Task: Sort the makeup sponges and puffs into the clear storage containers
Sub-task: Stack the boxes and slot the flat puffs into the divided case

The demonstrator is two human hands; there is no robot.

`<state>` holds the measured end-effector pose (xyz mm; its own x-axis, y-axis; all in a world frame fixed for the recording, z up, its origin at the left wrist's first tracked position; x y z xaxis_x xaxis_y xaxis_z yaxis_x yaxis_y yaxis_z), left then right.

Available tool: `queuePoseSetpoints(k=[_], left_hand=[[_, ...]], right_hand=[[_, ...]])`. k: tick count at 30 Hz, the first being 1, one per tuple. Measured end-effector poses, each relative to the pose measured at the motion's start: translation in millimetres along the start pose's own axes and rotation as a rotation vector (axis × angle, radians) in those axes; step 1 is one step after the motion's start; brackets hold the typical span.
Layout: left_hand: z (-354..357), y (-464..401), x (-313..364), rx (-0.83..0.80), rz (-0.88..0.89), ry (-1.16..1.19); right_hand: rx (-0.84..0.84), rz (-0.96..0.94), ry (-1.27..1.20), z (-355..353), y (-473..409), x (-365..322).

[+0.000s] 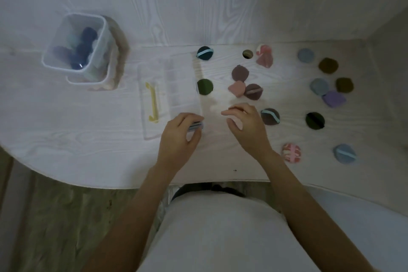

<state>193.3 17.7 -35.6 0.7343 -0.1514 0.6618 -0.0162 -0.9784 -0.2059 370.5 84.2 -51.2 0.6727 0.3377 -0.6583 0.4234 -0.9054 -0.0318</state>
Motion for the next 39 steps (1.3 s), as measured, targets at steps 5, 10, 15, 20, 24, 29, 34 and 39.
queuePoseSetpoints(k=[5,10,15,20,24,29,34,39], left_hand=[[45,-46,34,-0.089,0.186,0.111],[122,-115,27,-0.304,0.121,-0.022],[171,-170,18,-0.443,0.099,-0.411],[171,-165,21,-0.305,0.127,-0.650],[150,-160,33,-0.228,0.105,-0.422],[79,-118,48,0.014,0.058,-0.194],[11,-54,6,0.207,-0.160,-0.211],[-14,-15,-29,0.143,-0.257,-0.291]], right_hand=[[0.057,0.391,-0.008,-34,40,78],[0.015,0.507,0.039,-45,33,115],[-0.104,0.552,0.170,-39,0,123],[-0.141,0.554,0.149,-30,-3,128],[-0.137,0.516,0.024,-35,-6,128],[-0.018,0.439,-0.440,-48,0,106],[0.016,0.313,-0.608,-39,-7,77],[-0.053,0.235,-0.581,-23,-20,53]])
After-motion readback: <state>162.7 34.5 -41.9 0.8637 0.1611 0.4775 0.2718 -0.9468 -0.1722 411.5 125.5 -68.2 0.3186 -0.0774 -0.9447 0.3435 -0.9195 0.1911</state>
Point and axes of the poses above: each hand's wrist, its own y-axis away from the middle knuckle, its own z-axis out of the palm, x = y × z, the point moved 4 cm from there along -y, towards the middle knuckle, and after that the axes turned 7 degrees about -x, right-handed, at the moved point
